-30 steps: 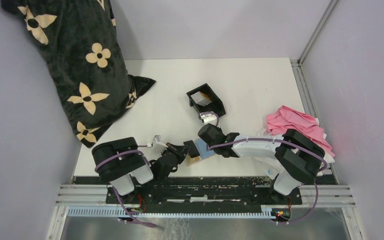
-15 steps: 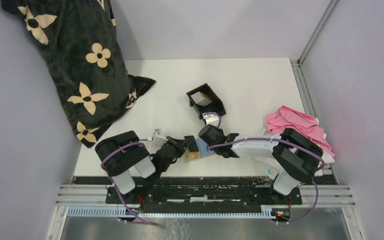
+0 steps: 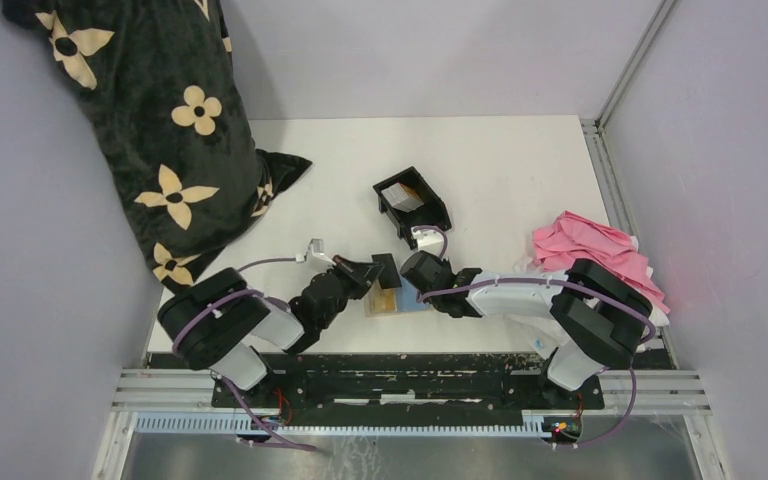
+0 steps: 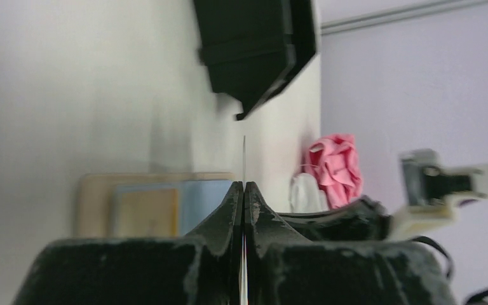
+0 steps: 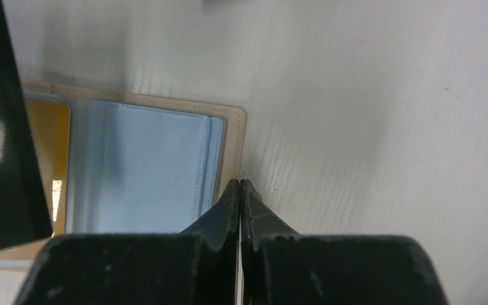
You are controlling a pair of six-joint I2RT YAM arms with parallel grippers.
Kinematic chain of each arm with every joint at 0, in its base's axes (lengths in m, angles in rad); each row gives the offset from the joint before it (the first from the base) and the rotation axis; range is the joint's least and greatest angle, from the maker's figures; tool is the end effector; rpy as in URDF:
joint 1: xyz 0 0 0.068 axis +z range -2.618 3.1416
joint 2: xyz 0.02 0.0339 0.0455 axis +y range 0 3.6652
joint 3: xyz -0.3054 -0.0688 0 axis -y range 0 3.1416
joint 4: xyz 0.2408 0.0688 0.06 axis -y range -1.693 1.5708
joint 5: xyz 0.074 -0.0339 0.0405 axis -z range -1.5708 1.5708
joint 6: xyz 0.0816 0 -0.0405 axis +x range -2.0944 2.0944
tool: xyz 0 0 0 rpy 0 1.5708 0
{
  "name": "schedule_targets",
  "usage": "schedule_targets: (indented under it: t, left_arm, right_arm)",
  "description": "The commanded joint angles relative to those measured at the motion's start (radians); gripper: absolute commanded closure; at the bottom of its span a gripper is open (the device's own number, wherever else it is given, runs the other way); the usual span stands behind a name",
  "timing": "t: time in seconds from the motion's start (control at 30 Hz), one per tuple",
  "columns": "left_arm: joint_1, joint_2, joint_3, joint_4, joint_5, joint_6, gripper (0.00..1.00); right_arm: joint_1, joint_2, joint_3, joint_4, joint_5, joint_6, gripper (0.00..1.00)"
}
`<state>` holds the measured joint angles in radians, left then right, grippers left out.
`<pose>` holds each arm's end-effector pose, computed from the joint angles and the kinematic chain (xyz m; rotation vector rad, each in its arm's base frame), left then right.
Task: Put the credit cards into the card holder
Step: Insert the credit card into the card holder.
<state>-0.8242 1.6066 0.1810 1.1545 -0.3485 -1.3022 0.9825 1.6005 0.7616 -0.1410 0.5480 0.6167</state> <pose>0.2040 -0.1795 0.1488 -0.7240 1.8556 -1.1422 0.2100 0.2382 0.1604 -0.2298 2.3480 0.0525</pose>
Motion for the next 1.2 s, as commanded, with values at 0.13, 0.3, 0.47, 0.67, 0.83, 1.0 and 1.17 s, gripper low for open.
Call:
schedule_targets:
  t: [0.13,0.3,0.47,0.67,0.83,1.0,1.17]
  left_arm:
    - [0.005,-0.291,0.092,-0.252,0.132,0.225,0.97]
    - [0.004,-0.429,0.013,-0.337,0.147,0.194,0.97]
    - [0.003,-0.454,-0.07,-0.283,0.16,0.15,0.97]
    - [-0.012,-0.333,-0.063,-0.169,0.208,0.136,0.97]
    - [-0.027,-0.227,-0.046,-0.098,0.217,0.135,0.97]
    - [-0.028,-0.132,-0.044,-0.014,0.218,0.141,0.97]
    - [-0.028,-0.05,-0.029,0.063,0.221,0.15,0.97]
  right_arm:
    - [0.0,-0.014,0.024,-0.041,0.046,0.003,0.99]
    - [0.0,-0.022,0.021,-0.027,0.05,0.003,0.99]
    - [0.0,-0.025,0.02,-0.015,0.034,0.0,0.99]
    - [0.001,-0.044,0.007,-0.013,0.029,0.007,0.99]
    - [0.001,-0.062,-0.013,-0.016,0.03,0.014,0.99]
    - [0.002,-0.07,-0.029,-0.002,0.024,0.018,0.99]
    - [0.001,-0.079,-0.036,0.001,0.019,0.018,0.99]
